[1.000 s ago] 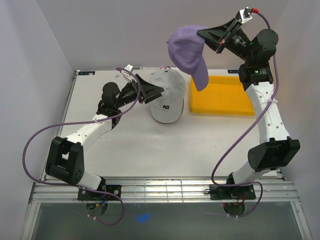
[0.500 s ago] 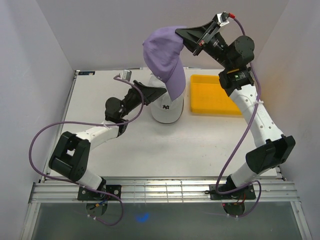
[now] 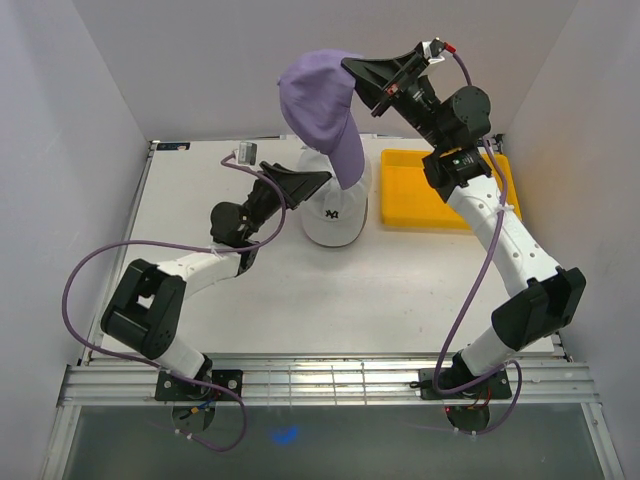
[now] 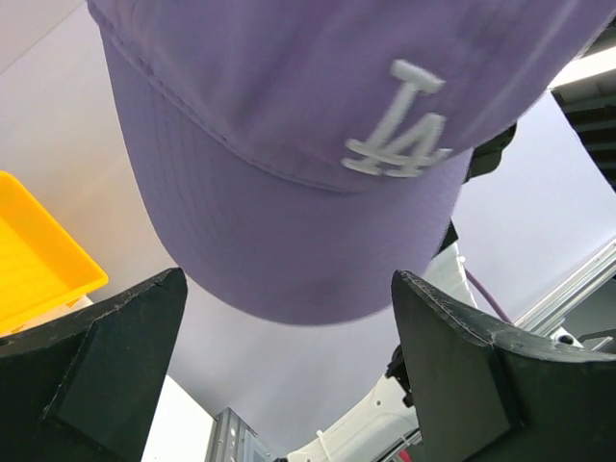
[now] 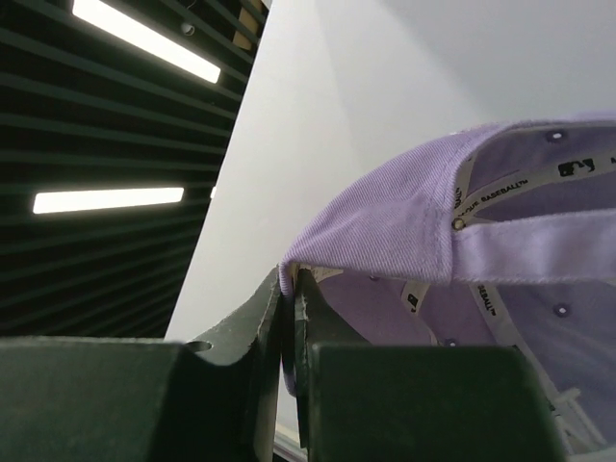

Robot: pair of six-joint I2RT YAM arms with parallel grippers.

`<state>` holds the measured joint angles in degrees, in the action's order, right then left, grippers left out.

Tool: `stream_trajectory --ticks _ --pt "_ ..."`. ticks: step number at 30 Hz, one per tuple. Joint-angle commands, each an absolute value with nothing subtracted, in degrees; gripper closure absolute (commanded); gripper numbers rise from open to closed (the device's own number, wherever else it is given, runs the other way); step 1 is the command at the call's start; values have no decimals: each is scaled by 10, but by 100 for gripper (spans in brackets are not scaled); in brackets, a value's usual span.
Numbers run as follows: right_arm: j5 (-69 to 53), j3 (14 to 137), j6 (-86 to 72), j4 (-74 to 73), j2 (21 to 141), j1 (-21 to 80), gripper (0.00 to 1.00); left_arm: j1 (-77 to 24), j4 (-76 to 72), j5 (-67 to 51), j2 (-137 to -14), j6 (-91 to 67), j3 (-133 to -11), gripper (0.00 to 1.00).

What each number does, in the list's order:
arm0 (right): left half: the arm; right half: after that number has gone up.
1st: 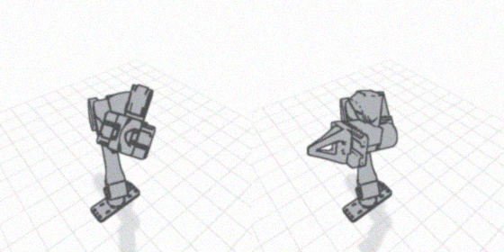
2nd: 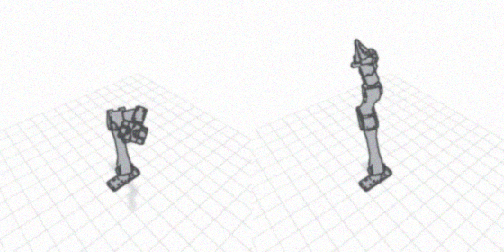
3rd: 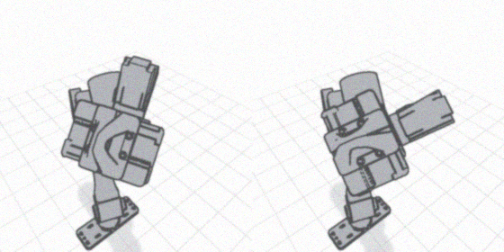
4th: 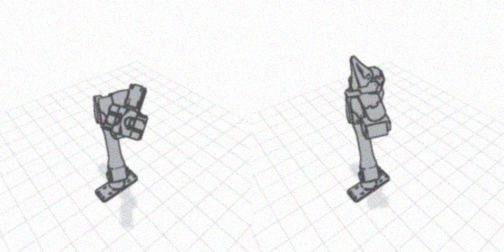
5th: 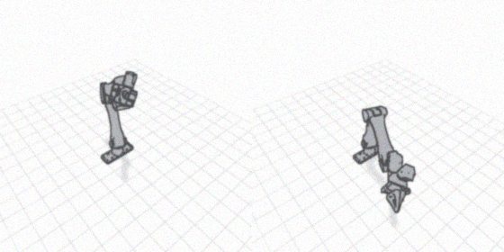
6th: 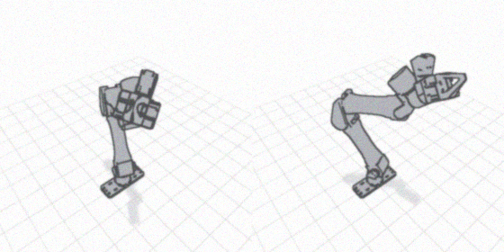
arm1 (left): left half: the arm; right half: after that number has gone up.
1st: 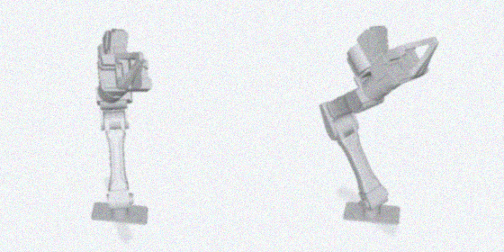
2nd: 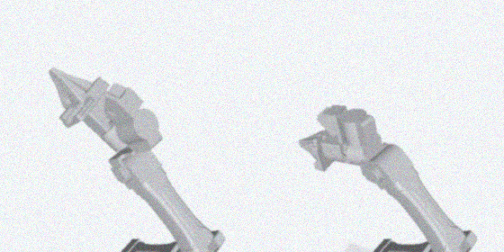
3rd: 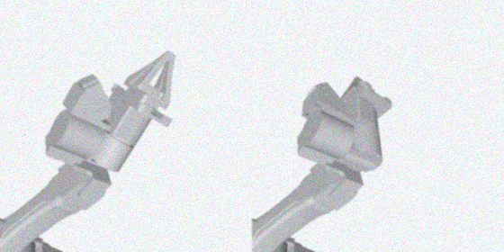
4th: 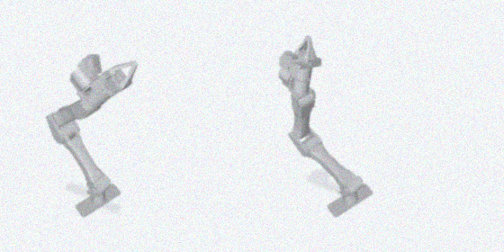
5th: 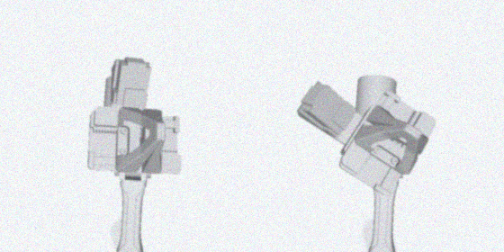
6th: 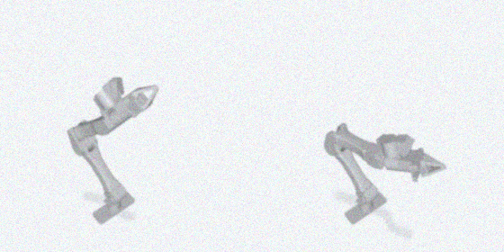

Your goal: Stack the hats

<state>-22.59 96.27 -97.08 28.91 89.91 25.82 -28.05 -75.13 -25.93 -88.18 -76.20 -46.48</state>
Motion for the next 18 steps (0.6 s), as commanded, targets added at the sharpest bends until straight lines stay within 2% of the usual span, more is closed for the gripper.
stream_trajectory --ticks 1,9,18 --pt "-192 992 -968 323 873 262 92 -298 -801 -256 -855 -746 -454 2" --pt "-162 950 -963 382 867 281 92 -330 -786 -143 -773 -779 -361 2" --pt "-121 909 -954 414 848 296 92 -360 -742 -106 -739 -768 -383 2"
